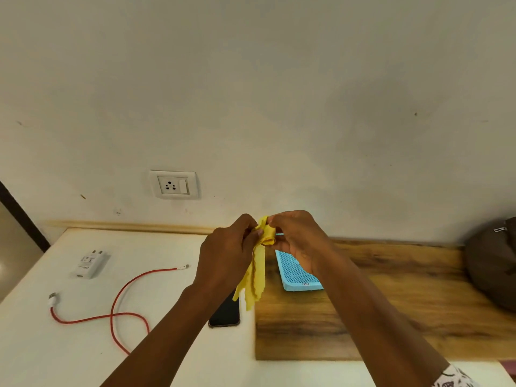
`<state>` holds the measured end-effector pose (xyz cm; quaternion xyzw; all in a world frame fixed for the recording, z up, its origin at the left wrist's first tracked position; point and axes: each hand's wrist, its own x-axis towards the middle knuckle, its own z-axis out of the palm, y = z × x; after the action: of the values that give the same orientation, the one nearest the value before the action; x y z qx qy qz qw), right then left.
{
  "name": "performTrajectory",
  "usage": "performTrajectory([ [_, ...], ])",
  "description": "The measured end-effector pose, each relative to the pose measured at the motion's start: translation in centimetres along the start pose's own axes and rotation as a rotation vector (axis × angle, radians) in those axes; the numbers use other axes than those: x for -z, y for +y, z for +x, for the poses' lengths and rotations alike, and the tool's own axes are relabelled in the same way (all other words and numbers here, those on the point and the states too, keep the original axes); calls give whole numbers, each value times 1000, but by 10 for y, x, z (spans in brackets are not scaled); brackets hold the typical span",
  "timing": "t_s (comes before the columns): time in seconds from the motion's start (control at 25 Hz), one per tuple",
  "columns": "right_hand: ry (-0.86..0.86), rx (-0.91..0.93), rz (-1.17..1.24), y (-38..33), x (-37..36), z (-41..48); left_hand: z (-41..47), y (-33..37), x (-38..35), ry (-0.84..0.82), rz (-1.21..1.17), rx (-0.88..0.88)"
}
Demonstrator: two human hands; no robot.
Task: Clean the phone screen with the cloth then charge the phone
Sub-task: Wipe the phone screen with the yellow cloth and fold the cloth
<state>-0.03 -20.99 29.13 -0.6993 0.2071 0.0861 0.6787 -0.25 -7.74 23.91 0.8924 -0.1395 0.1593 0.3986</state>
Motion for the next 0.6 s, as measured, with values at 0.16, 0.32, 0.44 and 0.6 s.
performTrajectory([
  [0.16, 119, 74, -279, -1, -3, 5, -6, 7, -6, -44, -34, -37],
  [0.32, 89, -54, -208, -4, 0, 11, -7, -1, -7, -134, -157, -15],
  [0.44, 2, -52, -8, -3, -2, 9, -3, -11, -10, -190, -253, 71],
  [0.6, -65, -22, 68, -3, -1, 6, -9, -35, -27, -168, -292, 278],
])
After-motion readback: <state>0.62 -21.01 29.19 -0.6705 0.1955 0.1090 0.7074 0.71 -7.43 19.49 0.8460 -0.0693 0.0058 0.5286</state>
